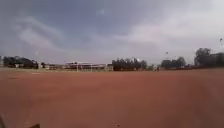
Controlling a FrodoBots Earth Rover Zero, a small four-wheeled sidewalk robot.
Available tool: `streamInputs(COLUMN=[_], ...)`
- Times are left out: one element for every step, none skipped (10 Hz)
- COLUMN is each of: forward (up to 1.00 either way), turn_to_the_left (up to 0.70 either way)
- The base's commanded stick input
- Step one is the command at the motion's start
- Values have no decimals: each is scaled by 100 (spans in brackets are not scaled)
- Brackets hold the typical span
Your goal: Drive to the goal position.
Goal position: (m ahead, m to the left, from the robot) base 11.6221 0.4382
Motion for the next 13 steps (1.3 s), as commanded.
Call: streamInputs(forward=[0,0,0,56,70,70,70,70,70,70,70,70,70], turn_to_the_left=[0,0,0,0,0,0,0,0,0,0,0,0,0])
